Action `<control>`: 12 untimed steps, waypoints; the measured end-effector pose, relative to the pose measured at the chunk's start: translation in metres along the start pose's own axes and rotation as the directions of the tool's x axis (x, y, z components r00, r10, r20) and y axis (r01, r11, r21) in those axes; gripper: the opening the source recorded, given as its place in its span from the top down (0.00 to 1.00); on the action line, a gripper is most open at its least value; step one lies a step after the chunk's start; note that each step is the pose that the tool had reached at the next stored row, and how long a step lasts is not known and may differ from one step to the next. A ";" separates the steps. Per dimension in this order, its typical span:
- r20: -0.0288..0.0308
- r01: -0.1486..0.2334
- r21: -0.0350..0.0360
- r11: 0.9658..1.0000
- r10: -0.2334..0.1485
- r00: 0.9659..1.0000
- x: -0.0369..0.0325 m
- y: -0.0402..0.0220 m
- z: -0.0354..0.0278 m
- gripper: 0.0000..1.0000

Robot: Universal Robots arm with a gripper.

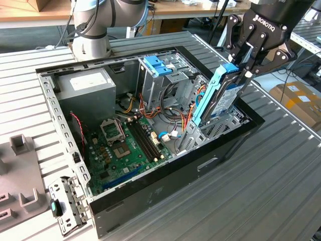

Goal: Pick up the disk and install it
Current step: 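Insert the disk into the insertion slot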

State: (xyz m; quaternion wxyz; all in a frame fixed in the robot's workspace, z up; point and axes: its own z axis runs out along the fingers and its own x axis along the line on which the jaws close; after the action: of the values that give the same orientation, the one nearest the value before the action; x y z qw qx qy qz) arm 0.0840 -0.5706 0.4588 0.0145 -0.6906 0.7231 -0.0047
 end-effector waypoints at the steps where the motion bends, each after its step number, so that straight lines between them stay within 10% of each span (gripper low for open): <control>1: 0.000 0.000 0.000 1.000 0.000 1.000 0.0000 0.0000 0.0001 0.65; 12: 0.000 0.000 0.000 1.000 0.000 1.000 0.0001 0.0002 0.0077 0.65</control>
State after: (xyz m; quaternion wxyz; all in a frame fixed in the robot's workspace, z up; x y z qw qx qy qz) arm 0.0839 -0.5706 0.4511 0.0146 -0.6906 0.7231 -0.0046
